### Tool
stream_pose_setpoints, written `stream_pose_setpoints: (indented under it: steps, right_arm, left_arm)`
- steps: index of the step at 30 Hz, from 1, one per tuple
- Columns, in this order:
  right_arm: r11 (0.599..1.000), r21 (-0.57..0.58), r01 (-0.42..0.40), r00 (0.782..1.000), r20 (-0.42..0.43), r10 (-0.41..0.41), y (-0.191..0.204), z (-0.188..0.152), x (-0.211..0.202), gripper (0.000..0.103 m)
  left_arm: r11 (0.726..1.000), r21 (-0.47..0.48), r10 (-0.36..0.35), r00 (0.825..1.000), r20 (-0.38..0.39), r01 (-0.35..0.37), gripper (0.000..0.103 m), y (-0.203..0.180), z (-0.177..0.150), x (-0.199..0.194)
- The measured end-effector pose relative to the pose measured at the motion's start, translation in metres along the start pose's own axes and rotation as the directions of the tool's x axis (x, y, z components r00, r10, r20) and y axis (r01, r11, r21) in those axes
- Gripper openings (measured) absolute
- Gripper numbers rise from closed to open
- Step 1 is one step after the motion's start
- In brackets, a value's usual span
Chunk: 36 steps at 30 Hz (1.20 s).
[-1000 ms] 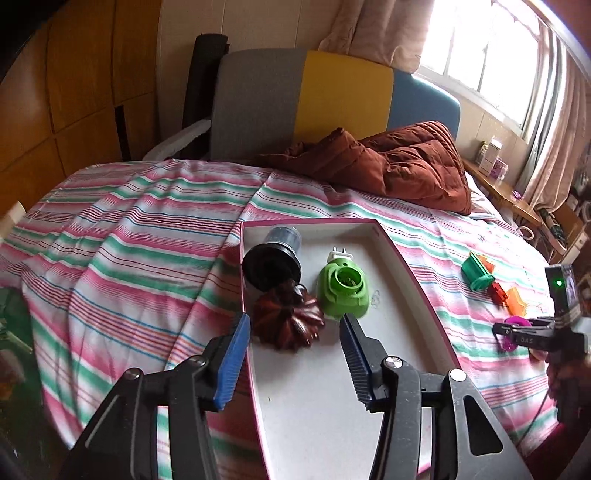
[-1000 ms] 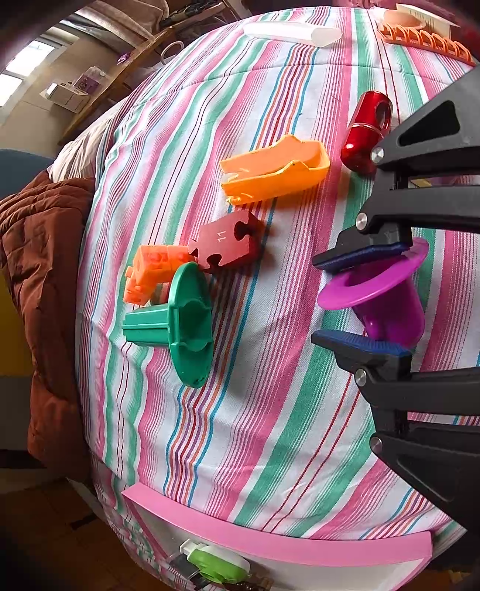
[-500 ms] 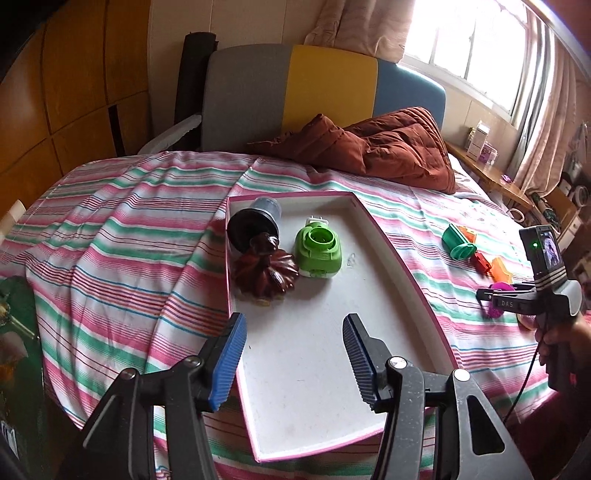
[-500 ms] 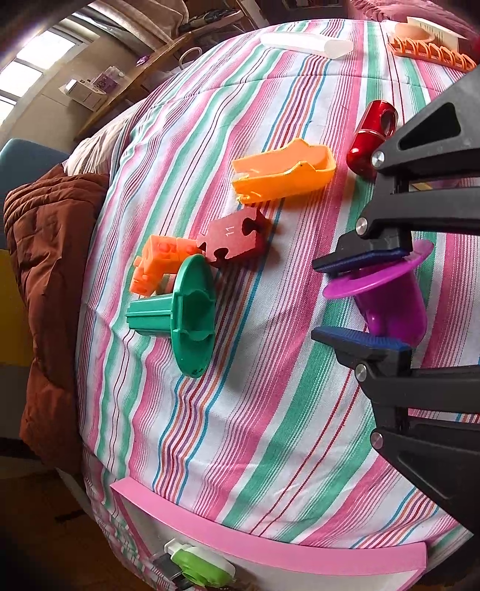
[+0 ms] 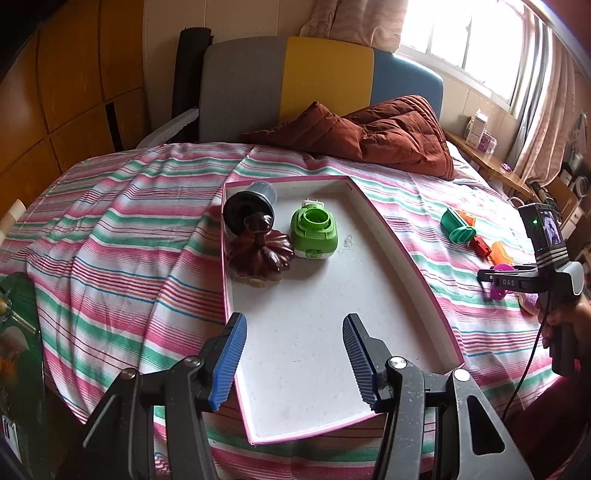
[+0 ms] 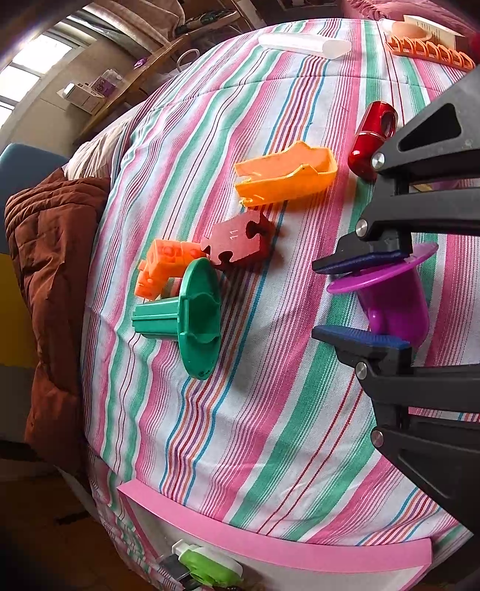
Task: Organize rigid objects
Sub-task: 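Carry the magenta funnel to the tray and release it with the right gripper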
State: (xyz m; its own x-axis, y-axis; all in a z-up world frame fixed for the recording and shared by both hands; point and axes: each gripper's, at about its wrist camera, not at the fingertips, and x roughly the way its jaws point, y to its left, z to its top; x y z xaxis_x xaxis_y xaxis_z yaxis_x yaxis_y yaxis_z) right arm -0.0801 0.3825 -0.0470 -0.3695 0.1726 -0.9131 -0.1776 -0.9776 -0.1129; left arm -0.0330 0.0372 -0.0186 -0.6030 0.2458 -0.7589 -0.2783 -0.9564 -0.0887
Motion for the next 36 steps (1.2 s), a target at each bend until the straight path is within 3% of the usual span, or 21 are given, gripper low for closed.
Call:
stream_pose_setpoints:
  steps: [10,17,20,23,29,36]
  right_arm:
    - [0.998,0.050,-0.036,0.999,0.029,0.035,-0.008,0.004,-0.005,0.028]
    - [0.978,0.120,-0.172,0.984,0.075,0.164,-0.011,0.008,-0.017,0.028]
    - [0.947,0.161,-0.279,0.958,0.116,0.263,-0.006,0.012,-0.030,0.028]
    - [0.934,0.111,-0.340,0.934,0.150,0.323,0.022,0.019,-0.048,0.028]
    - [0.915,-0.105,-0.389,0.899,0.174,0.402,0.109,0.041,-0.077,0.028]
    - [0.898,-0.265,-0.351,0.915,0.108,0.390,0.192,0.059,-0.060,0.028]
  left_arm:
    - [1.000,-0.003,0.005,1.000,-0.005,-0.005,0.055,0.000,-0.003,0.001]
    - [1.000,-0.027,0.007,1.000,0.000,-0.007,0.055,0.010,-0.002,0.000]
    - [0.999,-0.034,0.010,1.000,-0.005,-0.010,0.055,0.014,-0.003,0.001]
    - [0.999,-0.041,0.006,1.000,-0.013,-0.006,0.055,0.016,-0.004,0.002]
    - [0.999,-0.053,-0.002,1.000,-0.016,0.001,0.055,0.019,-0.006,0.003]
    - [0.997,-0.082,-0.003,1.000,-0.025,0.001,0.055,0.032,-0.008,0.005]
